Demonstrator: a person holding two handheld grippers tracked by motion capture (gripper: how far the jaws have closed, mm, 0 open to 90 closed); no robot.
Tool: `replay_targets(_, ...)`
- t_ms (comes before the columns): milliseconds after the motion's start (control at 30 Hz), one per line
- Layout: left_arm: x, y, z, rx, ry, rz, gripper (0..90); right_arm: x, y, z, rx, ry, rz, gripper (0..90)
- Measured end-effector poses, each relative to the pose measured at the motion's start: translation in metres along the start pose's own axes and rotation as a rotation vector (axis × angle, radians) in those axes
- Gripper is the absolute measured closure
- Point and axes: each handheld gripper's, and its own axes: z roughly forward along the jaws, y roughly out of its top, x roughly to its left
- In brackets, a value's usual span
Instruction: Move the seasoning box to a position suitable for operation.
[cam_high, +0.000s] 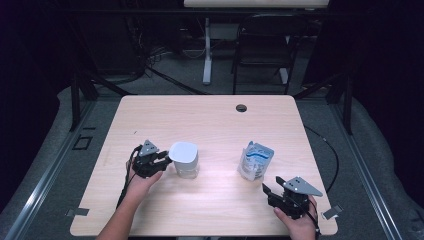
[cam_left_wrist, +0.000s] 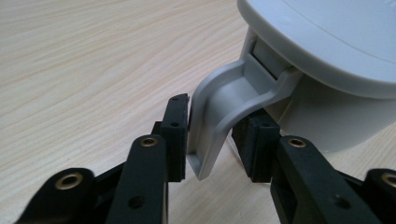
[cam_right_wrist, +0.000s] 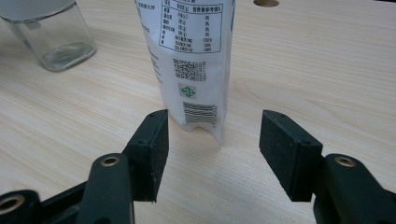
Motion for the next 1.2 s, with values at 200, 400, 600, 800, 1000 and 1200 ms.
replay_targets(200,0.000,-0.002,-0.005,0.000,-0.012,-0.005,69.1,0.000,0.000,0.000,0.000,-0.001,0.002,42.4)
replay_targets(400,-0.005,-0.005,-0.010,0.001,-0.032,0.007,68.7,0.000,0.000,0.001,0.003,-0.003,-0.001,42.1)
replay_targets(600,-0.014,-0.006,-0.014,0.016,-0.056,0.046,67.6,0.001,0.000,0.001,0.007,-0.005,-0.005,42.1)
replay_targets(800,-0.015,-0.005,-0.011,0.005,-0.094,0.046,64.4,0.001,0.000,0.001,0.008,-0.006,-0.007,42.1)
replay_targets(1000,-0.018,-0.005,-0.012,0.014,-0.073,0.074,66.5,0.001,0.000,0.001,0.002,-0.004,-0.008,42.1)
replay_targets(1200,-0.021,-0.005,-0.013,0.019,-0.057,0.095,67.5,0.003,0.000,0.002,0.001,0.001,-0.012,42.1)
